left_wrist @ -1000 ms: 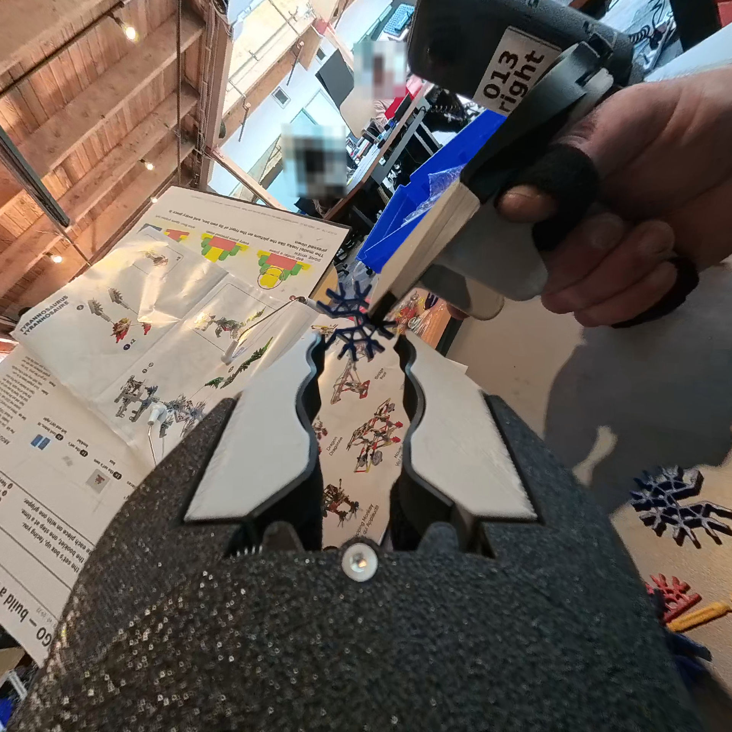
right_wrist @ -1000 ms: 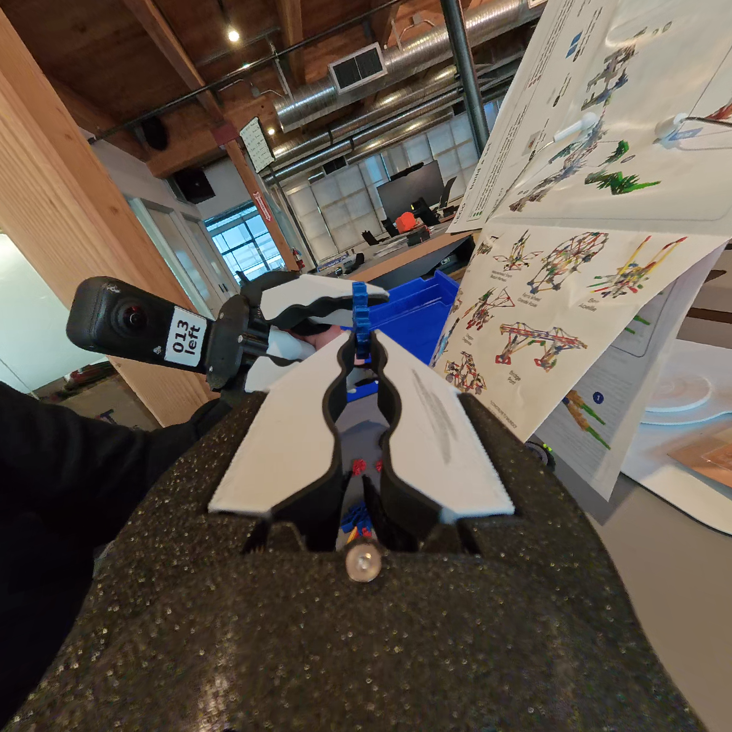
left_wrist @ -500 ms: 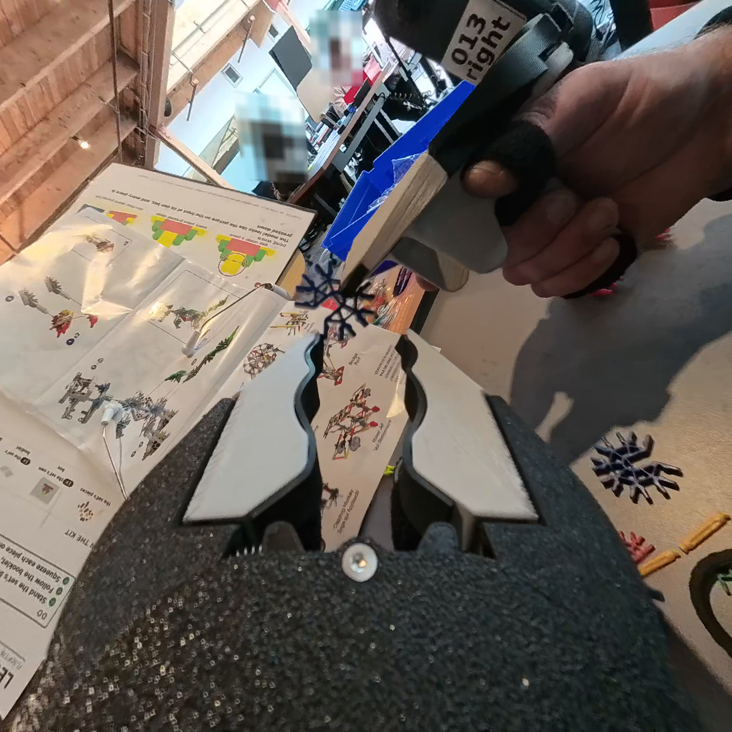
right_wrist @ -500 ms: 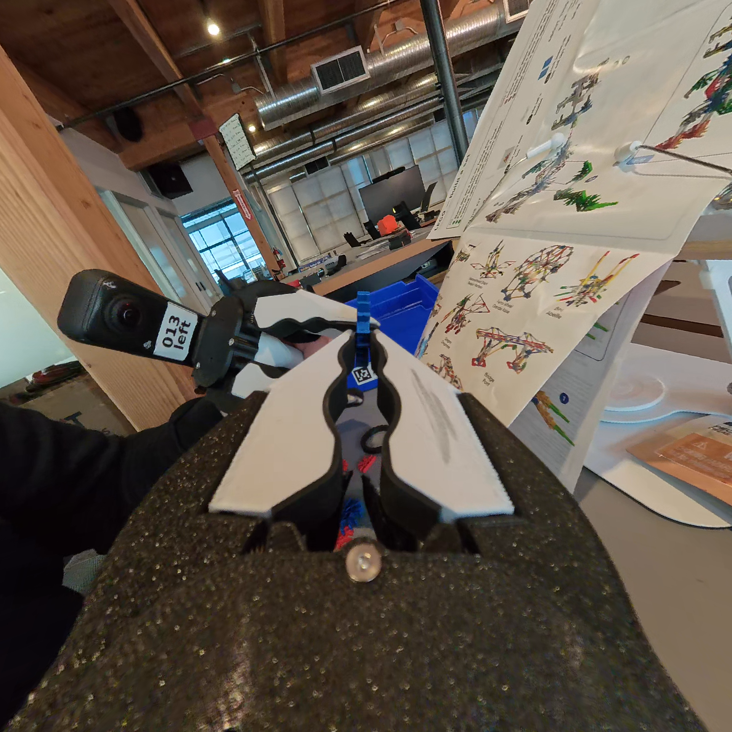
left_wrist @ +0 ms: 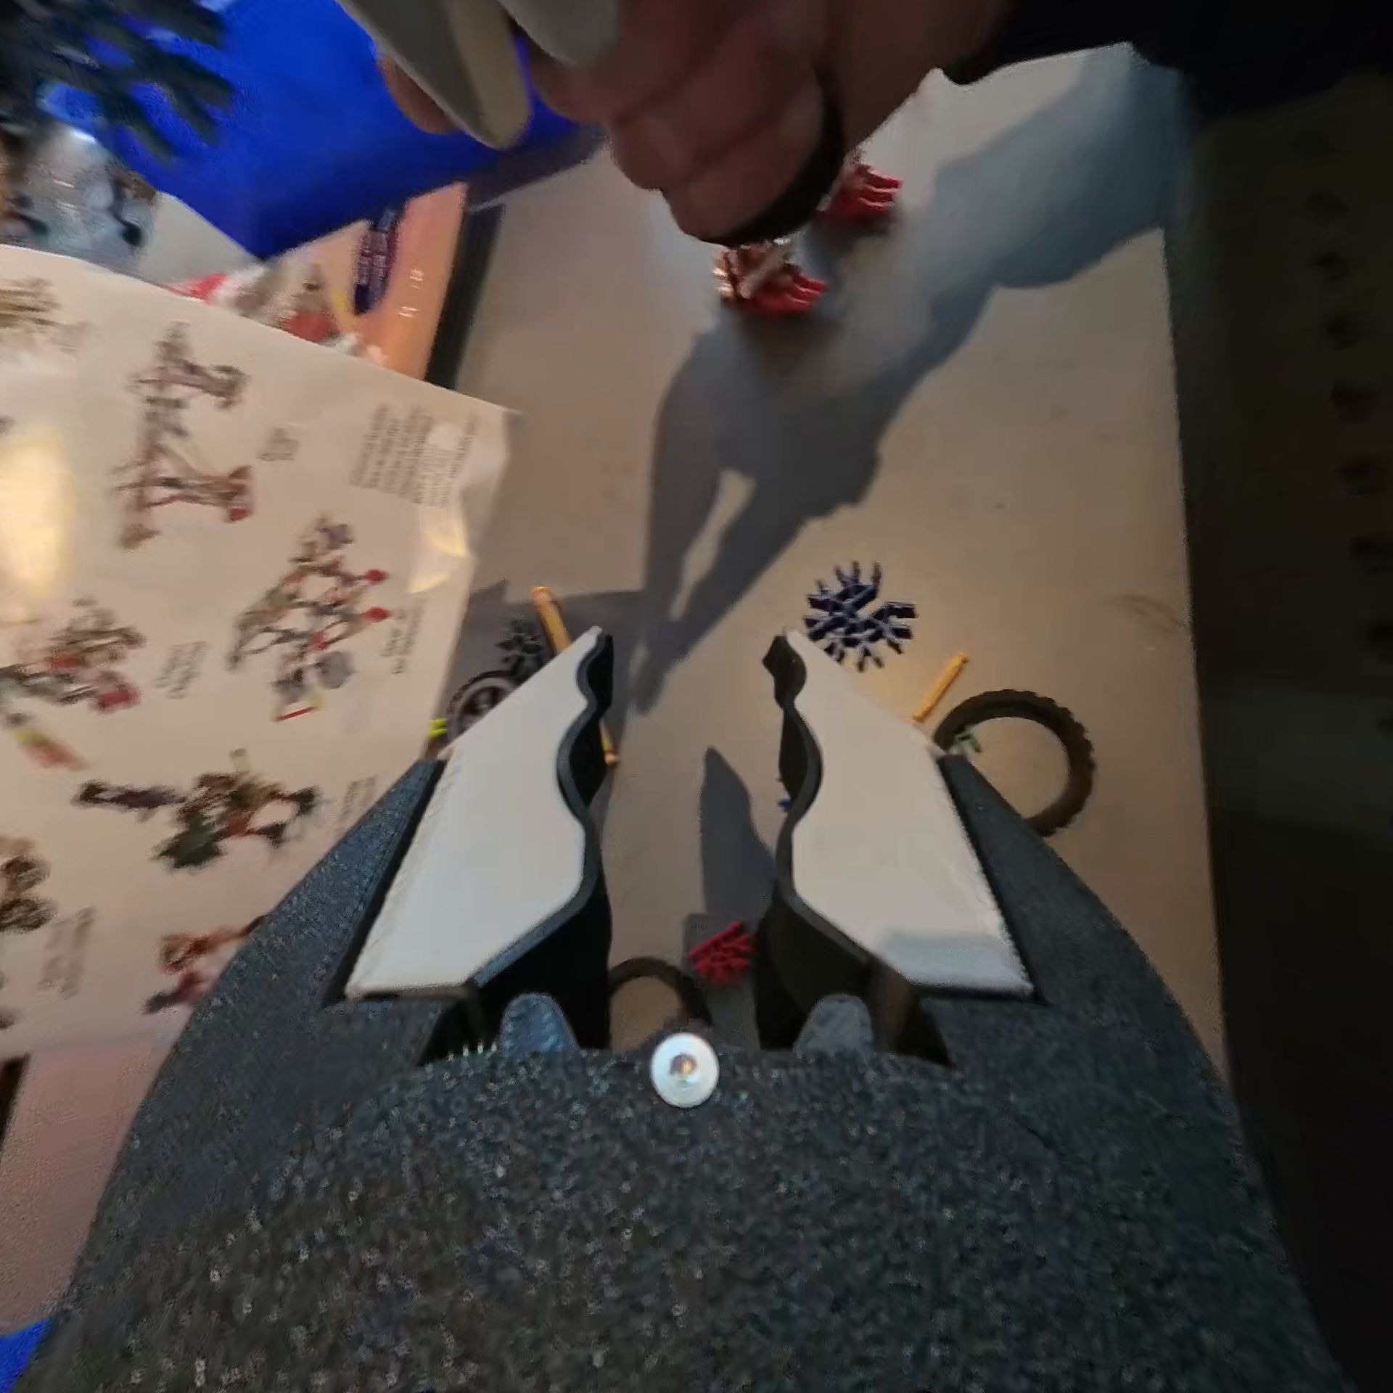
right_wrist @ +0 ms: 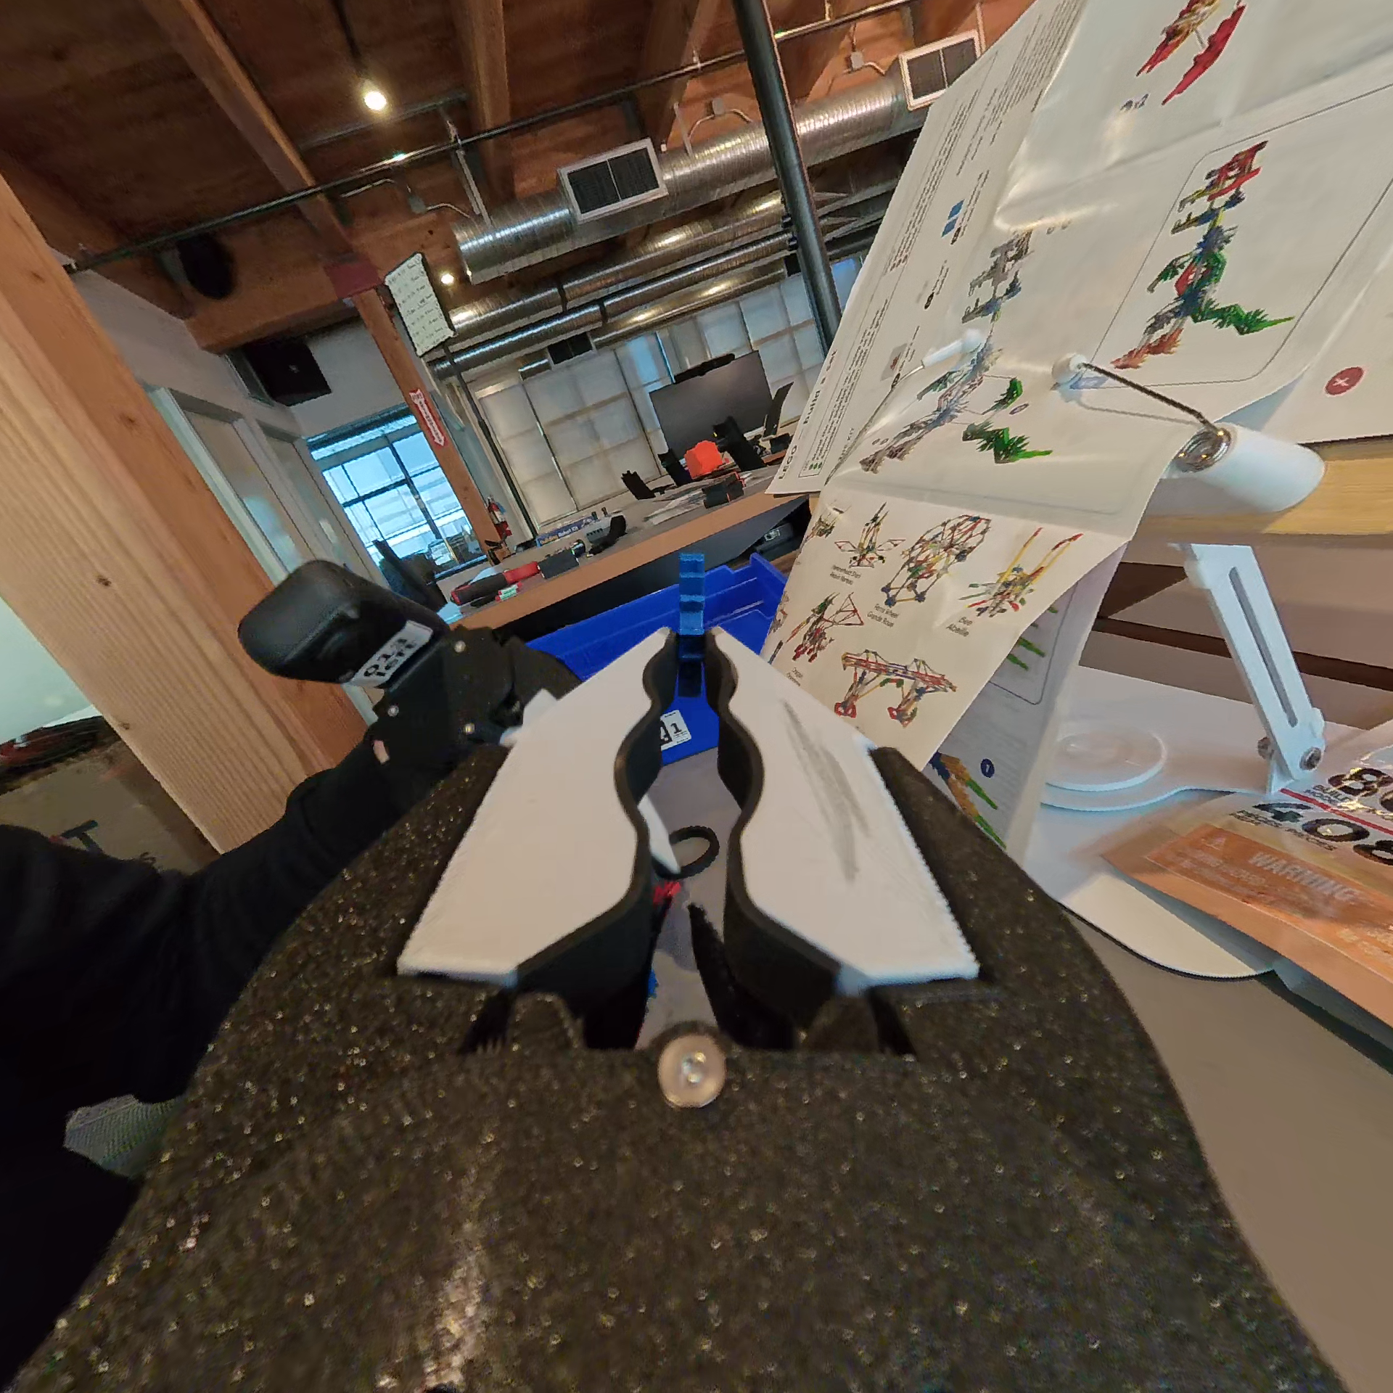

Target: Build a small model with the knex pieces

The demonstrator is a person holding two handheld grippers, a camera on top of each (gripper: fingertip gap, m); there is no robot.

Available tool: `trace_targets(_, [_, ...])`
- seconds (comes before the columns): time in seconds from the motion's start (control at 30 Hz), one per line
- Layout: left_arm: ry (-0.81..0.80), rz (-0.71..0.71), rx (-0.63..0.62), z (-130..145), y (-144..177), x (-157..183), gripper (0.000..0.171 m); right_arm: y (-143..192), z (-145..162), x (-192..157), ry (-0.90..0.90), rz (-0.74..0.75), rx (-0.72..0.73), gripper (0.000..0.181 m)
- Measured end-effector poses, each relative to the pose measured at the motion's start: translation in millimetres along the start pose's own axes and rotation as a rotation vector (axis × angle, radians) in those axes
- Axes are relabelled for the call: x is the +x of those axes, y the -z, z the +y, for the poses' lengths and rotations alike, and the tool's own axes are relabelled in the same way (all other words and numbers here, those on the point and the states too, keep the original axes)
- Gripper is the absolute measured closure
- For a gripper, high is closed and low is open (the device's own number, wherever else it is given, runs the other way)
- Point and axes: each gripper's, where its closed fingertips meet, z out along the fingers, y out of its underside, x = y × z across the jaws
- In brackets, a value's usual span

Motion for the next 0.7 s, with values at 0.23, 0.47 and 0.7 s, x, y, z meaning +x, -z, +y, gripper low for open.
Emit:
trace_targets(0.23, [-0.042,0.18,-0.1,11,-35,41,0.123,1,-2,-1,0.0,-0.003,0.003,0.176])
trace_targets(0.47, [-0.028,0.255,-0.153,17,-50,56,0.135,2,-4,-4,0.002,-0.013,0.009,0.176])
trace_targets(0.7, [-0.042,0.228,-0.13,12,-51,52,0.155,3,-6,-7,0.007,-0.023,0.011,0.176])
